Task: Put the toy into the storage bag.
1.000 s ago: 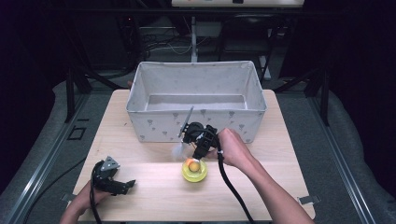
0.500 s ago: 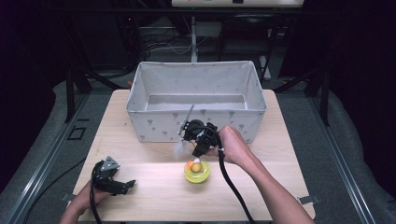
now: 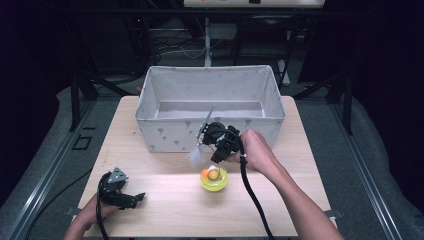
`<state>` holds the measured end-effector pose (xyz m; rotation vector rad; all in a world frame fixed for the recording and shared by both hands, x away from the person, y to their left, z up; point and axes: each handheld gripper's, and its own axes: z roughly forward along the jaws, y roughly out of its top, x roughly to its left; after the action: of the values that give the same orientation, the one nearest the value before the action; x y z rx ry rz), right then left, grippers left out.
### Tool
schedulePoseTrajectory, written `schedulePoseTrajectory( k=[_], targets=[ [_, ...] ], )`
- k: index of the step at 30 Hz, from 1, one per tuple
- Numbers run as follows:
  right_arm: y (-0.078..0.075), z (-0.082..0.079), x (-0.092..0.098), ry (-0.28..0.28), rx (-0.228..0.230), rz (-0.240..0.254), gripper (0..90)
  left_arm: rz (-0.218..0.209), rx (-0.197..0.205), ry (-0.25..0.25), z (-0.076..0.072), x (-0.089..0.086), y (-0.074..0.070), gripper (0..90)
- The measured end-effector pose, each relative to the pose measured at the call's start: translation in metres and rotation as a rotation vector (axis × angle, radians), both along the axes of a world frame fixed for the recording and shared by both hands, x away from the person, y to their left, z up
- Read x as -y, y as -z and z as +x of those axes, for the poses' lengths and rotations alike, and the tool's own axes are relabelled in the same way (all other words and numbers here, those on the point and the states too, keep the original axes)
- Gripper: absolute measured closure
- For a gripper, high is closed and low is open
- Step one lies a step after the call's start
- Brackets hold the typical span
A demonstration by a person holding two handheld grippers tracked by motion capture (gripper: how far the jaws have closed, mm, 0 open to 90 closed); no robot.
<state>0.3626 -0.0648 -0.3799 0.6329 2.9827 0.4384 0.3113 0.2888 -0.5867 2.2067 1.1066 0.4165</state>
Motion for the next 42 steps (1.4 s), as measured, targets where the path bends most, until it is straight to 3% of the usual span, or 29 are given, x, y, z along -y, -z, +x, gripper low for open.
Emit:
schedulePoseTrajectory(
  k=[25, 42],
  targets=[
    [-0.016, 0.016, 0.035, 0.087, 0.004, -0.019, 88.0, 0.000, 0.002, 0.001, 0.000, 0.000, 0.000, 0.0],
    [-0.035, 0.017, 0.041, 0.091, 0.025, -0.005, 88.0, -0.002, -0.001, -0.001, 0.000, 0.000, 0.000, 0.0]
  ],
)
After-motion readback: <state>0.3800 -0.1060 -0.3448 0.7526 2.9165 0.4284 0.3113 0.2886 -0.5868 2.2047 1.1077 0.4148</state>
